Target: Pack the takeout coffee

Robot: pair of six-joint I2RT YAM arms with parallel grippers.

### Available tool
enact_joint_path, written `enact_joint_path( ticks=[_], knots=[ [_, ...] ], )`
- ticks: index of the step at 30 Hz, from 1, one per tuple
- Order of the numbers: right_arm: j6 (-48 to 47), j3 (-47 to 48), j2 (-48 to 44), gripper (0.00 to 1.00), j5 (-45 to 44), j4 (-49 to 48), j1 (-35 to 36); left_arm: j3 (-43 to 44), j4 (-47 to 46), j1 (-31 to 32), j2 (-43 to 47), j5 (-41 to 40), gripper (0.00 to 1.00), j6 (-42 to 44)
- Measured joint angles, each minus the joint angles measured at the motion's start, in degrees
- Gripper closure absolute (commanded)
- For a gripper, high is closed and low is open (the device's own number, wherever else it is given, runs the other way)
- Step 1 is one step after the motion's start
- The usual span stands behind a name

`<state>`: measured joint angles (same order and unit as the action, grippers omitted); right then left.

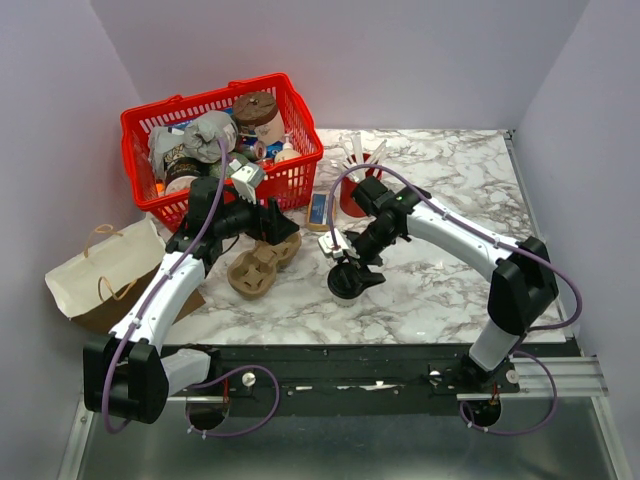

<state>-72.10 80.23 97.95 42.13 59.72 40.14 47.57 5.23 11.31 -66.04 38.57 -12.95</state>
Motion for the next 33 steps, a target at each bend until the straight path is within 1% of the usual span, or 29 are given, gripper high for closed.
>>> enact_joint_path(
  ticks=[6,14,22,25,33],
  knots=[
    [0.09,-0.22,-0.17,0.13,-0.28,-0.39,0.22,0.0,-0.02,0.0,-0.11,0.0,0.02,-0.42],
    [1.4,-2.82,-1.99,0.14,-1.2,-3.3,0.55,0.0,-0.02,0.0,-0.66,0.02,0.02,-0.87],
    [3.26,-5.25,-3.91,0.2,-1.6,-5.92,0.7,-0.15,-0.94,0.0,-0.72,0.02,0.02,-1.79],
    [4.61,-5.77,-4.68,0.22,-2.64,-6.49,0.79,-0.15,-1.03,0.0,-0.72,0.02,0.02,-1.9],
    [8.39,-6.84,-7.26,0.23,-7.21,-7.06,0.26,-0.2,-1.42,-0.07,-0.72,0.02,0.02,-2.14]
  ],
)
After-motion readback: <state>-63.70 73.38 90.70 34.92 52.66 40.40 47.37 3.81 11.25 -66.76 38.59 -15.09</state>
